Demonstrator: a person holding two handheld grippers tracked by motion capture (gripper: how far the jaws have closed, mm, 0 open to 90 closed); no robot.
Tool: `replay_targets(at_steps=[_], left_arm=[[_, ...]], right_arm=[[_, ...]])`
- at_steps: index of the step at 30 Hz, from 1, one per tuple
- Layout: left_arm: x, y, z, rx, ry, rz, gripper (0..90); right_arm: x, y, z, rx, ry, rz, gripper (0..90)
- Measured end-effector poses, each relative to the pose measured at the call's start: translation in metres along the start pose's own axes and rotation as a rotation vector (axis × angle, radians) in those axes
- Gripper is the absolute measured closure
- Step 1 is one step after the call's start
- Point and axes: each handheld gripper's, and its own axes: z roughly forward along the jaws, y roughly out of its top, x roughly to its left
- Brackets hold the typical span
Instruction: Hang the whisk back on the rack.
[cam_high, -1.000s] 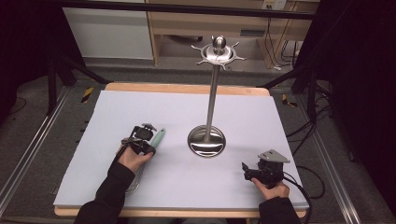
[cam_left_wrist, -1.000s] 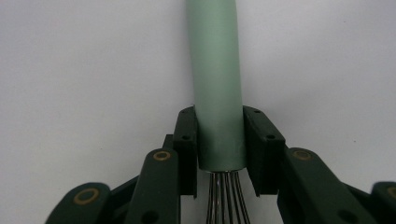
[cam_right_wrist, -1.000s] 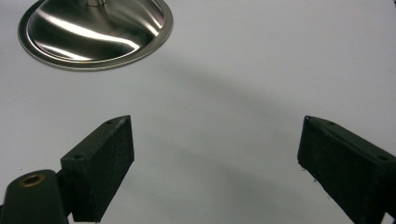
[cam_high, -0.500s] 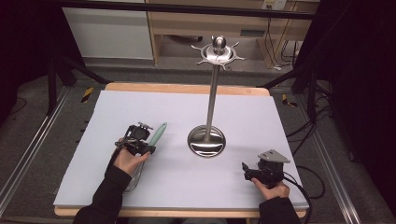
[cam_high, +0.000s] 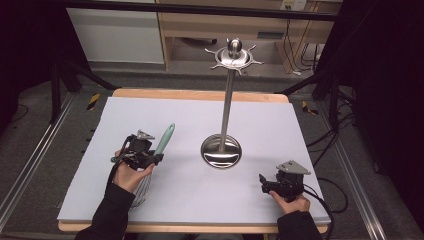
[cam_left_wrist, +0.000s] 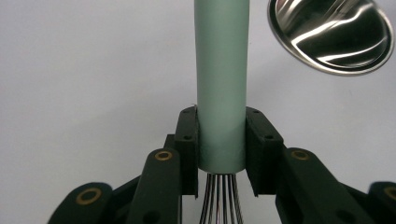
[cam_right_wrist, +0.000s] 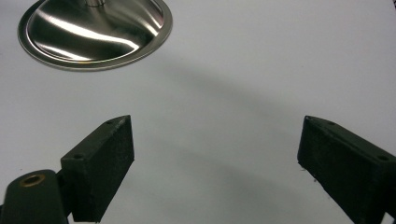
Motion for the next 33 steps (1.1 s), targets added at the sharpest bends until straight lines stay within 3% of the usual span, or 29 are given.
replay_targets(at_steps=[23, 33], left_arm=[[0.01, -0.013, -0.047, -0.208, -0.019, -0.033, 68.7], [0.008, -0.008, -0.066, -0.294, -0.022, -0.031, 68.7]], right_arm=[[0.0, 0.0, -0.001, -0.003, -0.001, 0.004, 11.2], [0.0, 0.0, -0.001, -0.007, -0.002, 0.004, 11.2]])
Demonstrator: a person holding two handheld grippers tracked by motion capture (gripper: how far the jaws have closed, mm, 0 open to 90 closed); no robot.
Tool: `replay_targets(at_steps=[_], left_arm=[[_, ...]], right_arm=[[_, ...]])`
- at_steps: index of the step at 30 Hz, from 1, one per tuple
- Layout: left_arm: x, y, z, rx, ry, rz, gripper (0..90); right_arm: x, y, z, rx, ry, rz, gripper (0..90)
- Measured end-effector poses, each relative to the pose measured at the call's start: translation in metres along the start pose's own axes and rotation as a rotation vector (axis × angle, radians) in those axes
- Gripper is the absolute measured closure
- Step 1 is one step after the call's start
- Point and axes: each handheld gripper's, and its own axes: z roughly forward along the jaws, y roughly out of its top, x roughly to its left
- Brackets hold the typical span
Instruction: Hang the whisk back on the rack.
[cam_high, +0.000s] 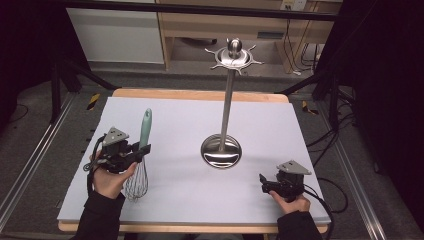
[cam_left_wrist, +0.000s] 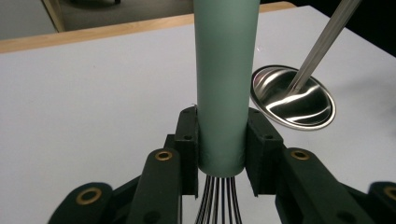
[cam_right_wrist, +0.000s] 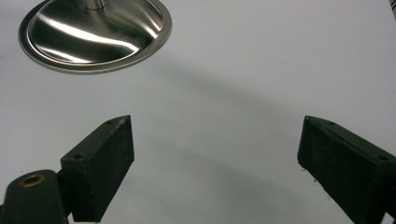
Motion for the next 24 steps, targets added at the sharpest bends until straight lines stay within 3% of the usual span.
replay_targets(at_steps=[12, 24], left_arm=[[-0.009, 0.018, -0.012, -0.07, -0.015, 0.023, 68.7], [-0.021, 0.032, -0.012, -0.118, -0.044, 0.043, 68.7]], right_arm=[[0.0, 0.0, 0.0, -0.001, -0.002, -0.004, 11.2], [0.0, 0.0, 0.0, -0.003, -0.003, 0.001, 11.2]])
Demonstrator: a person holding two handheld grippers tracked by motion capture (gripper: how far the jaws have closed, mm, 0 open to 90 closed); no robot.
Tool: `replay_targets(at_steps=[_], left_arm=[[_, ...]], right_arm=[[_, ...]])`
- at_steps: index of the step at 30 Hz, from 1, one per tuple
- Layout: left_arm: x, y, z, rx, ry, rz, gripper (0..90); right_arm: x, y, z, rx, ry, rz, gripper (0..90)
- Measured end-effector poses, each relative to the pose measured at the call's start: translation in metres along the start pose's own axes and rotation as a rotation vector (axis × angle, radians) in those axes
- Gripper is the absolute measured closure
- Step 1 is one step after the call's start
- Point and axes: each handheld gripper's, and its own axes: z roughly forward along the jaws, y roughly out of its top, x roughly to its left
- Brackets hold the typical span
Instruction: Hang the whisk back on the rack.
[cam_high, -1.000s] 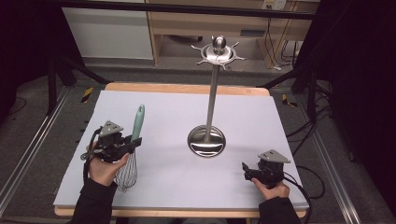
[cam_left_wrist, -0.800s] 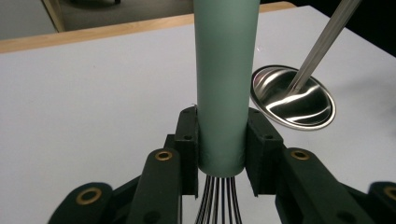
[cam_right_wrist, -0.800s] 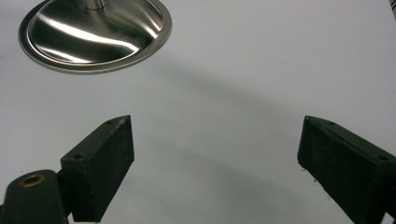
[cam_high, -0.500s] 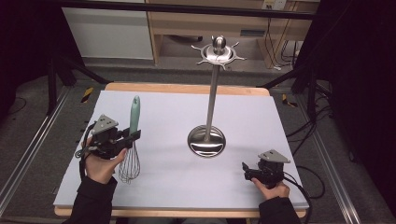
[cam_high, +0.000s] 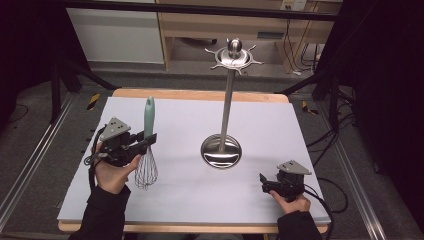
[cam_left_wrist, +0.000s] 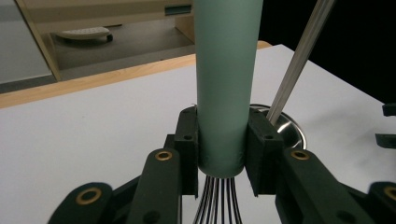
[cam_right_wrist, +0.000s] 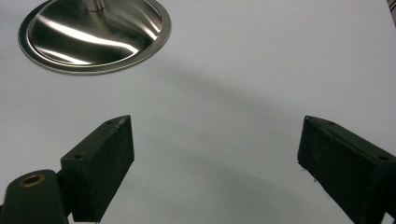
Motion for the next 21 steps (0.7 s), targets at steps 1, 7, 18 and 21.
replay_targets(at_steps=[1, 7, 18, 21], left_arm=[[-0.001, 0.001, 0.0, -0.003, -0.003, 0.003, 68.7], [-0.01, 0.014, -0.001, -0.041, -0.027, 0.02, 68.7], [-0.024, 0.034, -0.001, -0.081, -0.068, 0.046, 68.7], [-0.026, 0.037, 0.001, -0.081, -0.073, 0.054, 68.7]], right_arm=[[0.0, 0.0, 0.0, 0.0, 0.0, -0.001, 11.2], [0.0, 0.0, 0.0, 0.001, 0.002, 0.004, 11.1], [0.0, 0.0, 0.0, -0.001, 0.003, 0.005, 11.2], [0.0, 0.0, 0.0, -0.003, 0.003, 0.004, 11.2]])
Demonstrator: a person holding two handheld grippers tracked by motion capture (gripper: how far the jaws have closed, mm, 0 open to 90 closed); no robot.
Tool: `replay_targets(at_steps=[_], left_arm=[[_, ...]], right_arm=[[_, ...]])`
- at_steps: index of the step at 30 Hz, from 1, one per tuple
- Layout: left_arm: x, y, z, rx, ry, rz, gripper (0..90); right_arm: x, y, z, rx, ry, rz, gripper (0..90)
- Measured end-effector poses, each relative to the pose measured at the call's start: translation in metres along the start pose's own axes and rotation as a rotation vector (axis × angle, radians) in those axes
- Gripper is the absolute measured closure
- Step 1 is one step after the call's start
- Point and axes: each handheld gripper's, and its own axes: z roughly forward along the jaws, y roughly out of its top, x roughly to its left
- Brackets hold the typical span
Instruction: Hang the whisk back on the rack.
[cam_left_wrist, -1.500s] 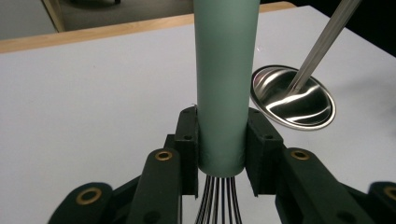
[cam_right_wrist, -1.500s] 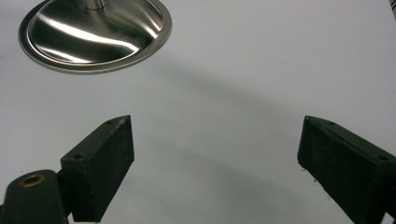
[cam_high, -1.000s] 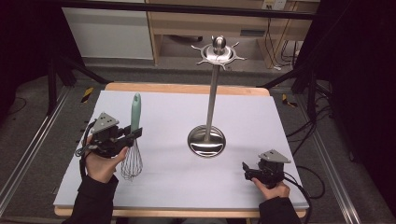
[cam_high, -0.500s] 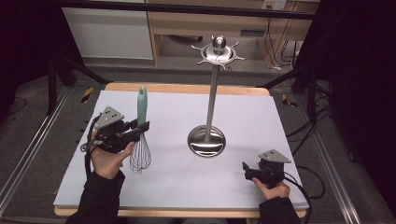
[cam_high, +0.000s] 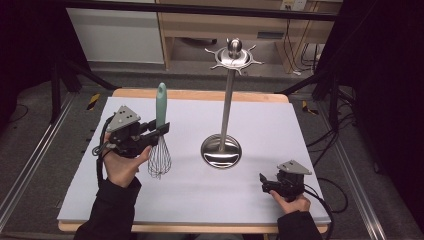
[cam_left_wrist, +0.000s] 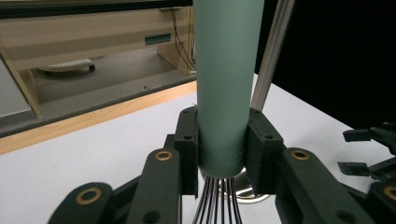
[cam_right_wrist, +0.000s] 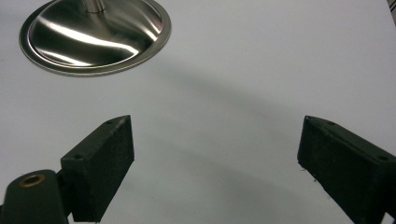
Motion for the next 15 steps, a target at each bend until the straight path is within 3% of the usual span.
replay_targets(at_steps=[15], left_arm=[[-0.012, 0.015, 0.011, -0.025, -0.041, 0.032, 68.7]], right_arm=[[0.0, 0.0, 0.001, 0.001, 0.002, 0.003, 11.1]])
